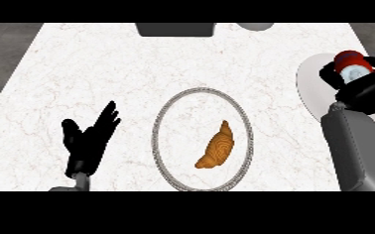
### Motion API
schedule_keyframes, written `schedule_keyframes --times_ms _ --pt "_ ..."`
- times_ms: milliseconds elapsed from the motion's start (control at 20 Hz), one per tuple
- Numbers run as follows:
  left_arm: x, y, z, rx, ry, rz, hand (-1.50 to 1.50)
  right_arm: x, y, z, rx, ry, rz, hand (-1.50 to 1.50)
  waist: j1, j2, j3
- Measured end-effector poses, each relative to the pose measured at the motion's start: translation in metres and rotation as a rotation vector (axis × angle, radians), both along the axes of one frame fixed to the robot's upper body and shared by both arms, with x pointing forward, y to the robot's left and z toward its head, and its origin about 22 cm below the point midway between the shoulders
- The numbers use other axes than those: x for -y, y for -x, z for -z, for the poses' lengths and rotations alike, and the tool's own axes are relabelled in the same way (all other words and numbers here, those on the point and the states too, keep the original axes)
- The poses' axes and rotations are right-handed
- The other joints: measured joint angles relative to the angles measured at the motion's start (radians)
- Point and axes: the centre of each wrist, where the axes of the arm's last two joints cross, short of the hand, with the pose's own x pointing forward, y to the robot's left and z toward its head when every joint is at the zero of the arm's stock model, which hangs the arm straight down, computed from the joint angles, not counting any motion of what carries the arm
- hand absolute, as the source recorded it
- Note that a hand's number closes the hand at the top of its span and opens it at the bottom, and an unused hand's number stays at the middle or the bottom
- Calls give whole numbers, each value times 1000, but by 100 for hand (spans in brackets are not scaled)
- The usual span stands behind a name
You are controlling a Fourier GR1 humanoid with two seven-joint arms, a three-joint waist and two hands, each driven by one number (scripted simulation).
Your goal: Pick the can from the placemat and place it in the plate
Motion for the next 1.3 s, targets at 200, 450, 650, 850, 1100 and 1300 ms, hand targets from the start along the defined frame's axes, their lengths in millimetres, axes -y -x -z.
schedule_keyframes --times_ms 200,450,650,850,1100,1300 --pt "3 -2 3 7 -2 5 0 42 4 1 18 -13 29 150 5 1 2" --pt "3 -4 2 18 -1 18 0 78 12 6 -10 -96 76 -150 12 3 2" --pt "2 -7 -1 9 1 22 0 96 18 15 -161 -222 75 -150 18 7 3" --pt "7 -7 0 16 3 25 0 110 23 19 -198 -299 8 -150 24 10 5" --pt "7 -7 -2 10 6 29 0 117 26 18 -90 -306 -101 -150 26 11 6" --pt "5 -5 -2 4 4 19 0 123 31 15 76 -285 -130 -150 19 9 6"
